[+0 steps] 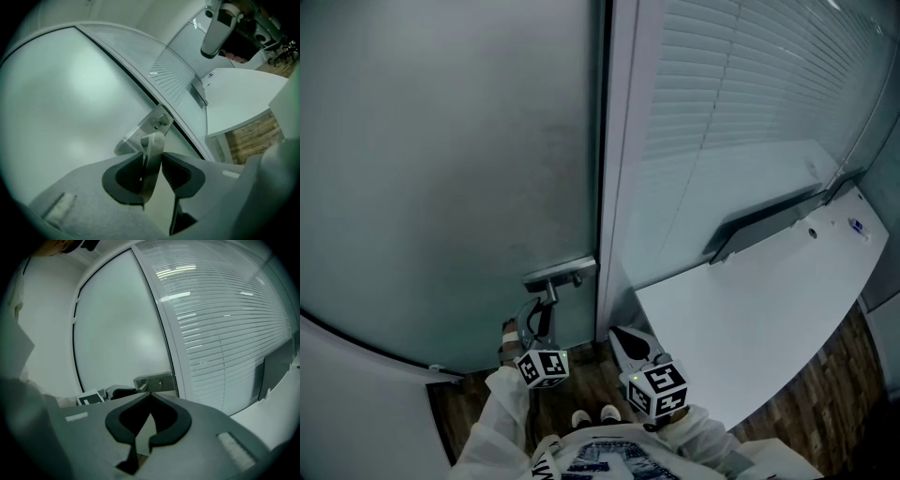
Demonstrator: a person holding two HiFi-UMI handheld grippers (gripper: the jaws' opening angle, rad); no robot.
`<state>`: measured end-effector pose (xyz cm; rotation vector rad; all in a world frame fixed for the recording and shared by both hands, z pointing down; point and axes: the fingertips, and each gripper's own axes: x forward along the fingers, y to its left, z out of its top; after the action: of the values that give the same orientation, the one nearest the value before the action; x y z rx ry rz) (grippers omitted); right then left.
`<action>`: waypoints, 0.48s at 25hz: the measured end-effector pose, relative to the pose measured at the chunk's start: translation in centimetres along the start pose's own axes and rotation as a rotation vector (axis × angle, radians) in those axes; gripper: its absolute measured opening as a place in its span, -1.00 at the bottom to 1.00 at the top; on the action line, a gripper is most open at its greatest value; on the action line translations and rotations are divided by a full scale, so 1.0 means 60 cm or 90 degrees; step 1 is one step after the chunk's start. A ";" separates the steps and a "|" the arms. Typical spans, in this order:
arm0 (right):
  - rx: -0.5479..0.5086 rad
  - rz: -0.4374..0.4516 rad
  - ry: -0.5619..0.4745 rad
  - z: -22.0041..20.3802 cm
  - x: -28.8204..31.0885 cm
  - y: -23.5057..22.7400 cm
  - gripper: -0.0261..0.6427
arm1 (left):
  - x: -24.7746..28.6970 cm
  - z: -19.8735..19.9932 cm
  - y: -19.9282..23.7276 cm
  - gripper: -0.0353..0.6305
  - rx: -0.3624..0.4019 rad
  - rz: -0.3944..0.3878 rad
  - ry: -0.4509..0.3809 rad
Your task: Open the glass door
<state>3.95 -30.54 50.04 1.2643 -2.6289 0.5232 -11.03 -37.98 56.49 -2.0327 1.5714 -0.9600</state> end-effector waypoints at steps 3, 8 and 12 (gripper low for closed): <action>0.002 -0.001 -0.001 -0.001 -0.005 0.001 -0.91 | -0.007 0.002 -0.004 -0.52 0.001 -0.005 -0.002; 0.019 -0.006 0.005 -0.009 -0.014 -0.008 -0.91 | -0.022 0.005 -0.011 -0.51 0.000 -0.007 0.002; 0.021 -0.007 0.005 -0.006 -0.020 -0.006 -0.91 | -0.035 0.012 -0.012 -0.51 0.004 -0.015 0.008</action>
<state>4.98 -29.77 50.10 1.2829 -2.6152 0.5714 -10.27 -35.85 55.89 -2.0484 1.5528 -0.9879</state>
